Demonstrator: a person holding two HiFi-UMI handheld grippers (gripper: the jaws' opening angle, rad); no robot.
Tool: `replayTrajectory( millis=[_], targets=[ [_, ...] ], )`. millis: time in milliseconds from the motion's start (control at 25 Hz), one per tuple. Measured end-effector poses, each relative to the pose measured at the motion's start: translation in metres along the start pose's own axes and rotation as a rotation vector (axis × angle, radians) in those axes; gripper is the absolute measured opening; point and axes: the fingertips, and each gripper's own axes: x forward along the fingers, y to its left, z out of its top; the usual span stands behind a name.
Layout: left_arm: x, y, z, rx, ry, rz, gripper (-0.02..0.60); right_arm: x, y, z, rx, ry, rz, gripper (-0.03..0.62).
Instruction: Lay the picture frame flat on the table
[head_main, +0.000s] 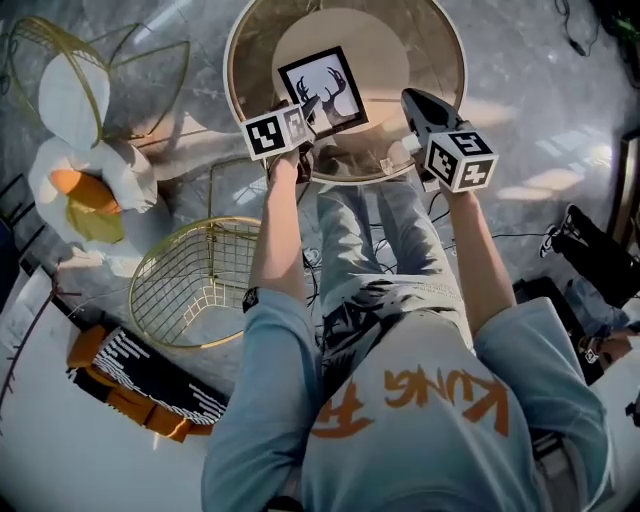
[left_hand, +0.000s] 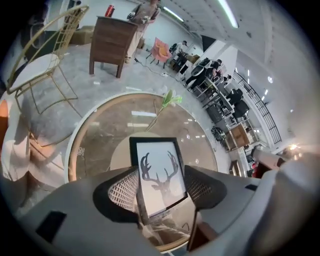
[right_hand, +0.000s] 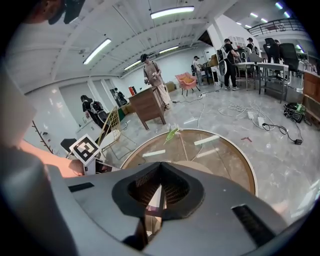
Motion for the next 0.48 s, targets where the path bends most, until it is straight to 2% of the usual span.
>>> replayTrajectory(
  millis=[80,200,360,480],
  targets=[
    [-0.019,-0.014,0.015,-0.014,-0.084,0.003,0.233,-0.009,0.0,0.013,-0.006,-0.018,0.005,-0.003],
    [-0.055,-0.042,0.048,0.048,-0.25,0.048,0.098,-0.024,-0.003,0.037,-0.011,-0.054,0.002,-0.003],
    [-0.109,-0.075,0.075,0.077,-0.412,0.1,0.037,-0.046,0.0,0.074,-0.034,-0.116,0.007,-0.003],
    [-0.152,-0.105,0.092,0.107,-0.536,0.116,0.025,-0.063,0.008,0.1,-0.048,-0.171,0.042,-0.003]
  ],
)
